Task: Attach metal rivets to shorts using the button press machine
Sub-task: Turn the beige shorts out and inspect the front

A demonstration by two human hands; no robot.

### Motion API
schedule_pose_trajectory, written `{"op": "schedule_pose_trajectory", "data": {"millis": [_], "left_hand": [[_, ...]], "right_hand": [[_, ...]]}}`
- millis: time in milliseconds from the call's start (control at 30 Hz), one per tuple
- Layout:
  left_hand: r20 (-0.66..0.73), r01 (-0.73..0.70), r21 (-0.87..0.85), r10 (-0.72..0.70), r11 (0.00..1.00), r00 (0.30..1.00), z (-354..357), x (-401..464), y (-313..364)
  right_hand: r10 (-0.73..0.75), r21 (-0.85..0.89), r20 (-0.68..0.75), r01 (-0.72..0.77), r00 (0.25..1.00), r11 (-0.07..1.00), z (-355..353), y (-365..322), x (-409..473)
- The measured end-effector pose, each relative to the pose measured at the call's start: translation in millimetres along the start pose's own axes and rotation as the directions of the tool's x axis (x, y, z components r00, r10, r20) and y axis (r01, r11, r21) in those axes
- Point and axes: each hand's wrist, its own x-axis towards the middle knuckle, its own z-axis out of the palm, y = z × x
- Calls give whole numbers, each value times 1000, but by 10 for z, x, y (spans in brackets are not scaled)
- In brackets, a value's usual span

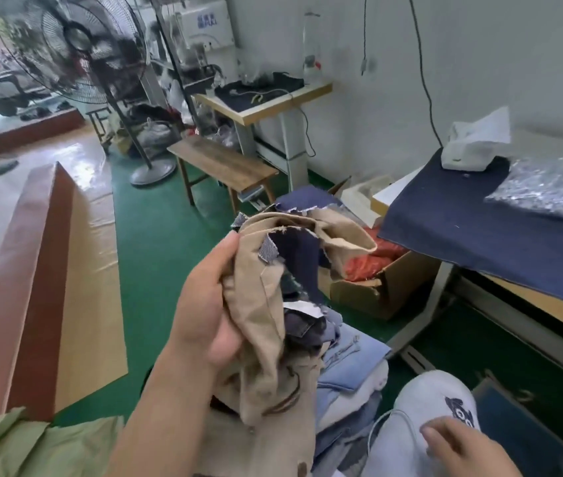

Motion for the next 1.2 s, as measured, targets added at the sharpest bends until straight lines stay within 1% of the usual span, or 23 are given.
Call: {"op": "schedule_pose_trajectory", "data": {"millis": [33,67,100,133,233,333,367,433,467,533,567,633,667,700,733,767,833,867,900,967,1033,1133,1200], "left_hand": [[62,65,-75,-60,995,996,164,-43,-143],[99,117,-154,-102,981,990,305,-66,-302],[111,170,-227,-148,959,983,442,-87,-488],[115,221,-277,-196,935,974,586,-116,-687],[94,341,-327,-329,881,940,818,-147,-1271],[64,439,-299,-442,847,895,832,-139,-1727],[40,477,-269,-486,837,873,815,-153,-1866],[-73,530,-112,-539,840,839,750,-187,-2154],[-163,522,77,-506,849,847,720,-201,-2290],[-287,469,510,-371,721,883,725,-231,-2499],[-293,411,660,-289,629,911,742,-234,-2587],[-214,227,799,-89,557,973,866,-242,-2658],[-103,83,835,8,544,995,967,-249,-2649],[65,-76,853,39,517,997,1077,-255,-2647],[244,-196,842,-31,503,969,1201,-259,-2652],[390,-254,829,-192,498,901,1333,-262,-2658],[491,-275,847,-474,455,731,1570,-203,-2698],[508,-276,846,-531,457,678,1683,-164,-2705],[533,-279,826,-521,489,667,1762,-116,-2725],[528,-302,808,-393,506,753,1846,-34,-2767],[517,-383,819,-258,428,817,1829,36,-2770],[501,-370,804,-196,465,843,1845,70,-2704],[430,-263,805,-217,532,876,1902,66,-2674]], "right_hand": [[63,170,33,-68,997,983,-32,-108,-113],[104,318,167,-153,981,936,-109,-220,-196],[72,525,228,-184,971,831,-168,-236,-222],[54,684,213,-189,976,704,-261,-214,-271],[129,882,-15,-47,992,470,-625,-75,-358],[97,990,-17,4,995,138,-926,94,-608],[50,993,-63,58,997,100,-1021,196,-675],[12,973,-175,171,984,157,-1222,395,-802],[31,954,-227,216,973,207,-1311,473,-860],[49,910,-308,279,950,306,-1468,569,-965],[57,891,-331,292,942,349,-1540,623,-1002],[41,866,-344,300,938,399,-1657,694,-1061],[41,854,-344,295,938,430,-1707,704,-1085],[40,829,-340,280,939,483,-1744,717,-1103],[32,798,-336,267,941,540,-1770,718,-1114],[15,771,-323,253,946,585,-1803,687,-1139],[-39,720,-308,260,950,643,-1866,637,-1163],[-48,708,-325,277,944,649,-1901,621,-1168],[-31,728,-350,293,936,620,-1945,599,-1181],[49,805,-402,327,914,495,-2059,616,-1204],[140,844,-440,355,887,402,-2167,693,-1236],[192,850,-466,377,864,367,-2254,811,-1287],[200,851,-469,381,860,361,-2269,842,-1306]]}}
